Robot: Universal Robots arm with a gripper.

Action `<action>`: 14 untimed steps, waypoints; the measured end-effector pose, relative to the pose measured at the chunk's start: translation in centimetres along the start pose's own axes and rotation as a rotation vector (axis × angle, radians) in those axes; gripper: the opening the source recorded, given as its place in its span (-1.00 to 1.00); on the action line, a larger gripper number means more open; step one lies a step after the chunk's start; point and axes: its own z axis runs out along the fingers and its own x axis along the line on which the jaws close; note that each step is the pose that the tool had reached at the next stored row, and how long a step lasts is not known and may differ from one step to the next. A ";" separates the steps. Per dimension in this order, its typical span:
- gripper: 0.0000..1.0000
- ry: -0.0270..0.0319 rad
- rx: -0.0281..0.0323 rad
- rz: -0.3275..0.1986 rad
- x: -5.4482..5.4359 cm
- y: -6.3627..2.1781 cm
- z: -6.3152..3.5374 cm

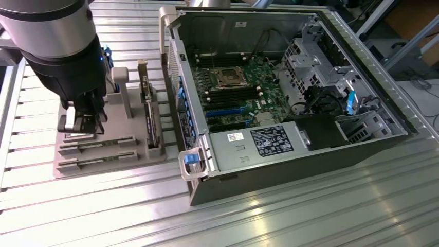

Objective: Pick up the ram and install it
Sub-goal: 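Pick up the ram and move it above insertion slot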

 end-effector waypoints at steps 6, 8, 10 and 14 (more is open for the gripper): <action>-0.40 0.0001 -0.0001 0.000 0.0 0.00 0.36; -0.40 -0.0001 0.0000 0.000 0.0 0.00 0.43; -0.40 -0.0001 0.0000 0.000 0.0 0.00 0.50; -0.40 -0.0001 0.0000 0.000 0.0 0.00 0.66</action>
